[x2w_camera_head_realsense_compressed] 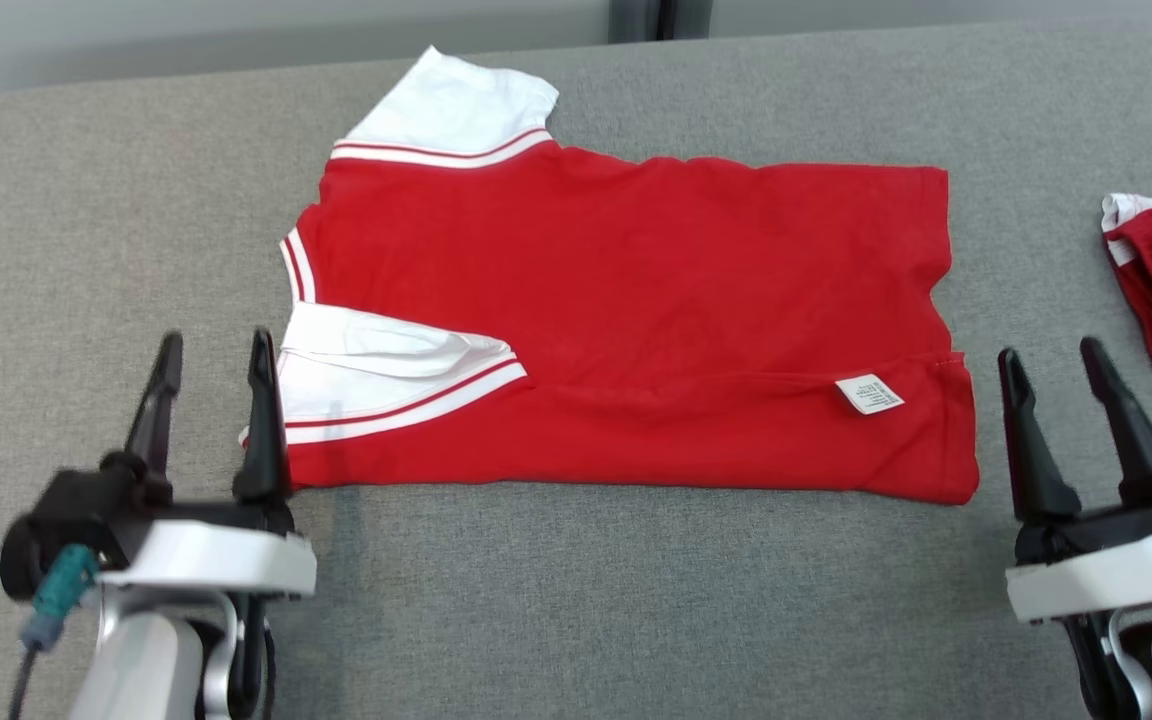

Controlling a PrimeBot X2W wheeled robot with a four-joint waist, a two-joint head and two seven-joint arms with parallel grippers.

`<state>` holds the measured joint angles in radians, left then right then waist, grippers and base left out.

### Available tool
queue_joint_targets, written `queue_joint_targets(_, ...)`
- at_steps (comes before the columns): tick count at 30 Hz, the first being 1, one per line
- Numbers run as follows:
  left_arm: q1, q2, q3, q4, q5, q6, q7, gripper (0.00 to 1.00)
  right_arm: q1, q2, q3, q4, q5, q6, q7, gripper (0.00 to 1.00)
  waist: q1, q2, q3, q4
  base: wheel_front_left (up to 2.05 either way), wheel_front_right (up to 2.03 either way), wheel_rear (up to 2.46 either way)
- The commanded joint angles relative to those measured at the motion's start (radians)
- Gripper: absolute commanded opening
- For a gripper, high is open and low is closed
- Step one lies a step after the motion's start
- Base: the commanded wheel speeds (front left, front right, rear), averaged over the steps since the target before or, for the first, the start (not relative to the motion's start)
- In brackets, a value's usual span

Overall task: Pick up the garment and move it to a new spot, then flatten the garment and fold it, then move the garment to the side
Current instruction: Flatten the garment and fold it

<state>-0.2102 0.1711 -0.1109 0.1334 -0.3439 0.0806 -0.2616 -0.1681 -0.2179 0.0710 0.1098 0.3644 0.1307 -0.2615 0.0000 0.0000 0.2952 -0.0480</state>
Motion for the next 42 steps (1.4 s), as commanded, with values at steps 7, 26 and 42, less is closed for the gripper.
queue_joint_targets(7,0.089,-0.025,-0.003,0.048,0.037,0.002,-0.004,1.0,0.078,0.011,-0.007,0.017,-0.015,0.0,-0.004,1.0,0.0,0.0,-0.042,0.007,0.0,0.0,0.0)
queue_joint_targets(26,0.011,-0.038,-0.023,0.225,0.036,-0.063,0.027,1.0,0.055,-0.004,0.021,0.101,-0.004,0.0,-0.004,1.0,0.0,0.0,-0.045,0.015,0.0,0.0,0.0)
queue_joint_targets(42,-0.077,-0.059,-0.041,0.456,-0.046,-0.135,0.079,0.0,-0.053,0.012,0.151,0.388,0.103,0.0,-0.004,0.66,0.0,0.0,0.014,0.018,0.0,0.0,0.0)
